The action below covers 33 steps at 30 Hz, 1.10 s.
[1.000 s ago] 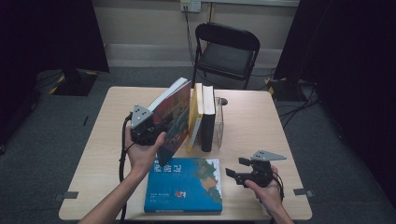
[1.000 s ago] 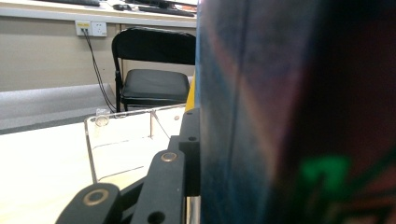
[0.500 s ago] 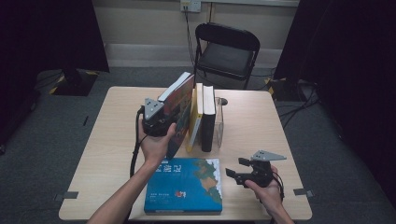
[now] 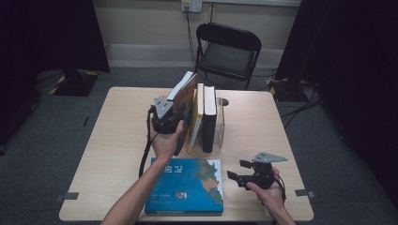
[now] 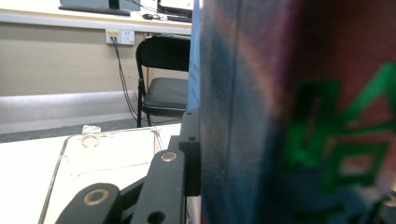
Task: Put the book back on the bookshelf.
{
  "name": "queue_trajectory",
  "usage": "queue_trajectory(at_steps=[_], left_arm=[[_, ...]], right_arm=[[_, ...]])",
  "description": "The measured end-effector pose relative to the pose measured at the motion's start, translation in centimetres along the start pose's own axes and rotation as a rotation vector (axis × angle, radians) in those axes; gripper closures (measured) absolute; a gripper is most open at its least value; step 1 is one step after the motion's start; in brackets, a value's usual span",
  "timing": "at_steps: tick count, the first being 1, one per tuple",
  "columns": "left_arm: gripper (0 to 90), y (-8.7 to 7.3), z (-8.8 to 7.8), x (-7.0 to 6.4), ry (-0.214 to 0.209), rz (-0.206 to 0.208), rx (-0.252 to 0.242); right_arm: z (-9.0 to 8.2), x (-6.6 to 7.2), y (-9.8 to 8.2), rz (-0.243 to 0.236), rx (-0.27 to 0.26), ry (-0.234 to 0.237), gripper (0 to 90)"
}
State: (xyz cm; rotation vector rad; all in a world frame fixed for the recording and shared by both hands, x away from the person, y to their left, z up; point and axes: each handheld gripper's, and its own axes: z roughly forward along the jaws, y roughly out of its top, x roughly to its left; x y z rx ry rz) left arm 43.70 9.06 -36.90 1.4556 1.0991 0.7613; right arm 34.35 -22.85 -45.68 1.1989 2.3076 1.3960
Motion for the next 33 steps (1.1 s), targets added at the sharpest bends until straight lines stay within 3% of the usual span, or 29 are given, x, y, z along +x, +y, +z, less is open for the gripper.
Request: queue_trajectory(at_steps=[5,6,12,15,18,23,27,30,33], left_arm=[[74.7,-0.6,0.3,-0.3,0.009,0.01,-0.008],[74.7,-0.9,0.6,-0.4,0.015,0.027,-0.004],[74.7,-2.1,0.9,-0.3,0.013,0.024,-0.002],[74.7,-2.3,0.9,-0.2,0.009,0.019,-0.014],[74.7,-2.4,1.0,-0.4,0.013,0.043,-0.024],[74.7,-2.6,1.3,-0.3,0.026,0.036,-0.039],[74.4,-2.8,1.2,-0.5,0.018,0.039,-0.027],[72.4,-2.6,0.8,-0.3,-0.008,0.006,0.003],[70.3,-2.2,0.4,-0.3,0.001,0.017,0.018]], right_arm=[[0.0,-0.1,-0.1,0.002,0.001,0.001,22.5],[0.0,-0.1,-0.1,0.001,0.002,0.0,22.5],[0.1,0.0,-0.1,-0.002,0.004,0.006,22.7],[0.1,0.0,-0.2,-0.004,0.008,0.006,22.7],[0.3,0.0,-0.2,-0.001,0.017,0.009,22.8],[0.5,0.1,-0.3,-0.006,0.028,0.016,23.1],[0.5,0.1,-0.3,-0.003,0.031,0.018,23.3],[0.5,0.1,-0.3,-0.007,0.031,0.018,23.3],[0.5,0.2,-0.4,-0.008,0.035,0.018,23.2]])
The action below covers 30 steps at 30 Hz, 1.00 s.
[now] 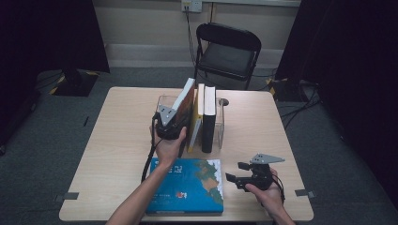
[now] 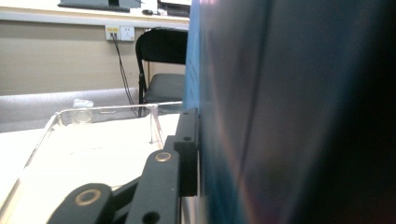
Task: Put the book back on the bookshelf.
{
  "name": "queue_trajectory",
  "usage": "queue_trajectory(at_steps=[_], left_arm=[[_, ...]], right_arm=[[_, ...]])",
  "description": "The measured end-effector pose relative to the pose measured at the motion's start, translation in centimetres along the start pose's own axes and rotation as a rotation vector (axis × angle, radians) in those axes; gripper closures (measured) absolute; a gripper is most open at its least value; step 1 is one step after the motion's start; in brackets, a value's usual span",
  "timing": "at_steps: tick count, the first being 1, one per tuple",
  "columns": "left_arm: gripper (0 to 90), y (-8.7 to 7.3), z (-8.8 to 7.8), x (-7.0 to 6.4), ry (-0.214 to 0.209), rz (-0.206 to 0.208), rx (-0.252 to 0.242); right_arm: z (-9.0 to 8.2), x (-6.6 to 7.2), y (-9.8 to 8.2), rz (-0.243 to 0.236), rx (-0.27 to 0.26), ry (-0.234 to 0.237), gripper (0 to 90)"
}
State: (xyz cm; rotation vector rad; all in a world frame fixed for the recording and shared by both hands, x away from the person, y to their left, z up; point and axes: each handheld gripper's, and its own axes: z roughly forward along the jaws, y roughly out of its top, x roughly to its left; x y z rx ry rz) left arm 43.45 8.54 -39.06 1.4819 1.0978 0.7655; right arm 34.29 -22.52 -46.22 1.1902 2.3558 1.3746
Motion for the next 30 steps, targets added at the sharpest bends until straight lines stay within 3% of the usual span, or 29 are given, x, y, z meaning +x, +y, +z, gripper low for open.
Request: queue_trajectory(at_steps=[4,10,16,18,19,21,24,27,30], left_arm=[[66.3,1.0,-0.9,0.3,-0.024,-0.016,0.036],[60.3,3.4,-2.0,0.2,-0.032,0.005,0.172],[59.2,6.0,-2.8,0.2,-0.052,0.027,0.3],[58.1,7.0,-2.5,0.3,-0.073,0.039,0.4],[57.7,7.4,-2.4,0.4,-0.083,0.031,0.426],[58.1,8.2,-2.4,0.5,-0.084,0.025,0.448],[57.9,9.1,-1.9,0.5,-0.1,0.048,0.525],[57.8,9.8,-1.3,0.6,-0.123,0.05,0.584],[57.5,10.6,-0.7,0.5,-0.12,0.042,0.624]], right_arm=[[0.0,-0.1,-0.1,0.002,0.007,-0.006,23.2],[0.5,-0.7,-0.3,0.008,0.035,-0.032,23.2],[1.4,-1.2,-0.8,-0.038,0.102,-0.11,22.5],[1.6,-1.4,-0.8,-0.039,0.114,-0.116,21.7],[1.7,-1.4,-0.9,-0.042,0.122,-0.129,21.6],[1.9,-1.6,-1.0,-0.054,0.142,-0.143,20.8],[2.3,-1.9,-1.1,-0.054,0.176,-0.149,16.6],[2.8,-1.9,-1.0,-0.107,0.201,-0.157,15.5],[3.1,-2.2,-0.9,-0.125,0.196,-0.158,15.1]])
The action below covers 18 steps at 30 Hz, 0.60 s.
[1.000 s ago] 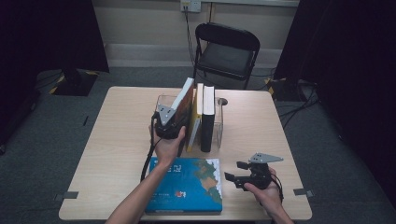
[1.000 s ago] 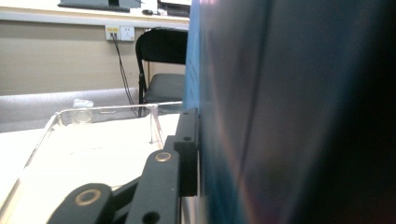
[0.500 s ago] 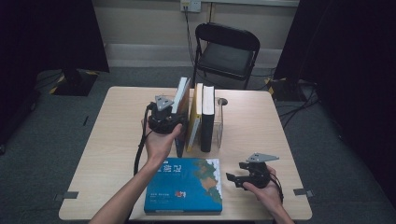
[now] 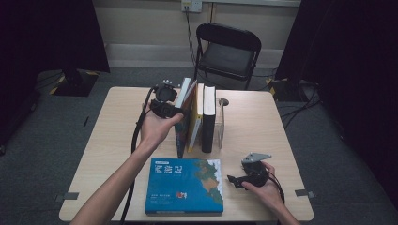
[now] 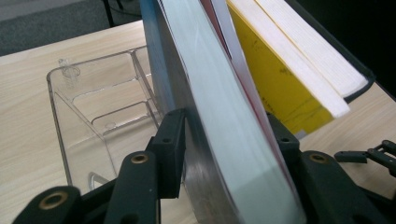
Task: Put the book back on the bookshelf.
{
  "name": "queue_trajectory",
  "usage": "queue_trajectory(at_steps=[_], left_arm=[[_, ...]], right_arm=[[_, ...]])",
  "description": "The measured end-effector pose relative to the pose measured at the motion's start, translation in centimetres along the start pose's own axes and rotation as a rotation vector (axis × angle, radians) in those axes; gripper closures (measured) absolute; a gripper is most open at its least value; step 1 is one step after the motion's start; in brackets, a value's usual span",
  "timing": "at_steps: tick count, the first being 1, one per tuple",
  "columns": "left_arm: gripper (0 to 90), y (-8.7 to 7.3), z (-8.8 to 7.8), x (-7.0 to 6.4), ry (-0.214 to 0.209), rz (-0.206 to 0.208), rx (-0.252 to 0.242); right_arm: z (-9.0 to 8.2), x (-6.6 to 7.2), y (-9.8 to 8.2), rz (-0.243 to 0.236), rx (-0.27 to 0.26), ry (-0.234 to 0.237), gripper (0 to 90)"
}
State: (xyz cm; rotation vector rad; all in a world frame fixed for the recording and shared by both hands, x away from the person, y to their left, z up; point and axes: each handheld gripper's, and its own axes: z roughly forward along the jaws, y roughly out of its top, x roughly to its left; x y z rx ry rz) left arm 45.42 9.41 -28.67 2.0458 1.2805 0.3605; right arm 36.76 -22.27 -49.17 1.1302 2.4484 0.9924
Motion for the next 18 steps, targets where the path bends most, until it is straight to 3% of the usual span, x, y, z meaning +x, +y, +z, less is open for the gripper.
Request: queue_trajectory(at_steps=[2,5,7,10,13,18], left_arm=[[56.5,0.8,0.1,0.1,-0.004,-0.003,0.031],[57.7,2.0,0.0,0.1,0.006,-0.022,0.029],[56.4,2.8,0.5,0.3,-0.006,-0.031,0.08],[55.8,3.7,1.0,0.7,0.003,-0.066,0.081],[53.5,4.4,2.1,1.3,-0.003,-0.101,0.127],[54.6,5.3,2.9,2.1,-0.003,-0.149,0.155]], right_arm=[[0.1,-0.2,-0.1,-0.007,-0.013,-0.005,14.7],[0.3,-0.3,-0.3,-0.04,-0.029,-0.03,13.1],[0.4,-0.5,-0.5,-0.037,-0.054,-0.029,13.0],[0.5,-0.5,-0.6,-0.036,-0.066,-0.029,12.8],[0.5,-0.5,-0.7,-0.037,-0.068,-0.031,12.8],[0.5,-0.5,-0.7,-0.037,-0.068,-0.031,12.8]])
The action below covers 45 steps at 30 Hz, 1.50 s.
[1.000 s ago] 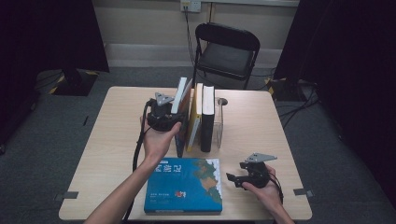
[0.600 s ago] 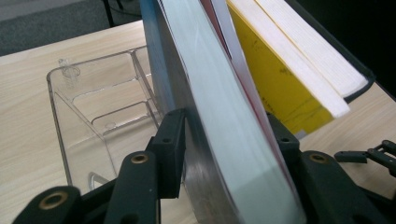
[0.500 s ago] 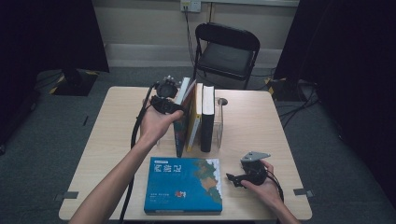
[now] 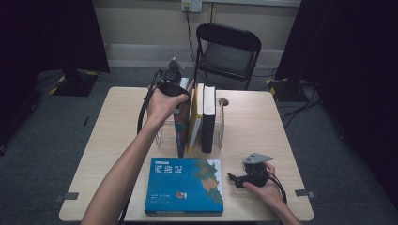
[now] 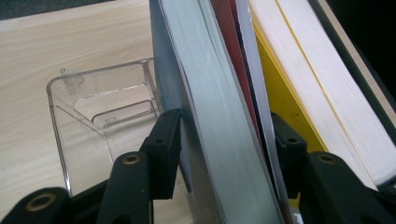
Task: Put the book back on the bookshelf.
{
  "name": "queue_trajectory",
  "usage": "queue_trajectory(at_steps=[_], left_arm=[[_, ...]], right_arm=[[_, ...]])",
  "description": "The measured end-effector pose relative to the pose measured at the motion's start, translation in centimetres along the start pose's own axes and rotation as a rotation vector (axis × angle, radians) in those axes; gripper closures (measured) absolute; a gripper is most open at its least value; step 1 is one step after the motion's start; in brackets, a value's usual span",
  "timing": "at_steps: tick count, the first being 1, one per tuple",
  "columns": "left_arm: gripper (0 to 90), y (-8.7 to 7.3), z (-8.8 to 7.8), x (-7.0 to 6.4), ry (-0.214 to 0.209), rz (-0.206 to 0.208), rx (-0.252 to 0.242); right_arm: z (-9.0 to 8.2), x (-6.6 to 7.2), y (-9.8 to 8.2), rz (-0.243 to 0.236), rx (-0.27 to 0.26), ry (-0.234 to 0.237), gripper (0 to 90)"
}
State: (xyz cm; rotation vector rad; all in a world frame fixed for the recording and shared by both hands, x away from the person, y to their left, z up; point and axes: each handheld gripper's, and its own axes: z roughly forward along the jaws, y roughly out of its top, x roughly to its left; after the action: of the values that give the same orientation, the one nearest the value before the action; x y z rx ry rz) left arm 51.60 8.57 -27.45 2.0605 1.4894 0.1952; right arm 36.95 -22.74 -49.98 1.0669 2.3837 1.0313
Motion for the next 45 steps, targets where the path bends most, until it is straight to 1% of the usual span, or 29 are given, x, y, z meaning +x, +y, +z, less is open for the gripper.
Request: queue_trajectory(at_steps=[1,3,4,5,9,10,12,14,16,18,21,23,26,28,30,32,35,36,37,39,41,42,44,45], left_arm=[[57.1,0.1,0.0,0.0,0.014,-0.003,0.001],[65.9,0.3,-0.2,-0.3,0.053,-0.004,-0.003],[68.8,0.3,-0.2,-0.5,0.071,-0.006,-0.012],[73.5,0.3,-0.2,-0.5,0.076,-0.001,-0.014],[73.8,0.2,-0.1,-1.0,0.111,-0.038,-0.037],[73.8,0.3,0.0,-1.0,0.108,-0.04,-0.036],[73.8,0.3,0.0,-0.9,0.118,-0.056,-0.045],[73.8,0.4,0.1,-0.9,0.119,-0.047,-0.048],[73.8,0.5,0.1,-0.8,0.115,-0.05,-0.047],[73.8,0.5,0.2,-0.8,0.112,-0.043,-0.049],[73.5,0.5,0.1,-0.8,0.12,-0.035,-0.043],[71.3,0.5,0.1,-0.8,0.112,-0.033,-0.049],[62.7,0.5,-0.4,-0.7,0.104,-0.021,-0.073],[56.3,0.4,-0.8,-0.5,0.11,-0.015,-0.079],[49.9,0.3,-1.1,-0.2,0.098,-0.011,-0.09],[45.6,0.1,-1.2,0.0,0.099,0.001,-0.104],[42.4,-0.3,-1.3,0.3,0.094,-0.008,-0.119],[42.4,-0.4,-1.3,0.4,0.086,-0.006,-0.116],[42.5,-0.5,-1.4,0.4,0.087,-0.009,-0.121],[42.8,-0.8,-1.4,0.3,0.081,0.0,-0.129],[42.9,-1.0,-1.4,0.2,0.064,0.01,-0.13],[42.9,-1.2,-1.5,0.2,0.059,0.009,-0.133],[42.8,-1.4,-1.6,0.3,0.047,0.021,-0.134],[42.5,-1.5,-1.6,0.3,0.043,0.019,-0.137]], right_arm=[[0.0,0.0,0.0,0.0,0.0,0.0,12.8],[0.0,0.0,0.0,0.0,0.0,0.0,12.8],[0.0,0.0,0.0,0.0,0.0,0.0,12.8],[0.0,0.0,0.0,0.0,0.0,0.0,12.8],[0.0,0.0,0.0,0.0,0.0,0.0,12.8],[0.0,0.0,0.0,0.0,-0.001,0.001,12.8],[0.0,0.0,0.0,0.0,-0.001,0.001,12.8],[0.0,0.0,0.0,0.0,-0.001,0.001,12.8],[0.0,0.0,0.0,0.0,0.0,0.0,12.8],[0.0,0.0,0.0,0.0,0.0,0.0,12.8],[0.0,0.0,0.0,0.0,-0.001,0.001,12.8],[0.0,0.0,0.0,0.0,-0.001,0.001,12.9],[0.0,0.0,0.0,0.001,-0.002,-0.002,12.9],[0.0,0.0,0.0,0.001,-0.002,-0.002,12.9],[0.0,0.0,0.0,0.001,-0.002,-0.002,12.9],[0.0,0.0,0.0,0.001,-0.002,-0.002,12.9],[0.0,0.0,0.0,0.002,-0.002,-0.003,12.9],[0.0,0.0,0.0,0.002,-0.002,-0.004,12.9],[0.0,0.0,0.0,0.003,-0.002,-0.005,13.0],[-0.1,0.1,0.1,0.011,0.008,-0.01,14.3],[-0.2,0.1,0.3,0.011,0.02,-0.02,19.5],[-0.3,0.1,0.4,0.012,0.015,-0.025,21.2],[-0.7,0.2,0.8,0.016,-0.006,-0.025,21.2],[-0.9,0.3,1.0,0.017,-0.017,-0.022,21.7]])
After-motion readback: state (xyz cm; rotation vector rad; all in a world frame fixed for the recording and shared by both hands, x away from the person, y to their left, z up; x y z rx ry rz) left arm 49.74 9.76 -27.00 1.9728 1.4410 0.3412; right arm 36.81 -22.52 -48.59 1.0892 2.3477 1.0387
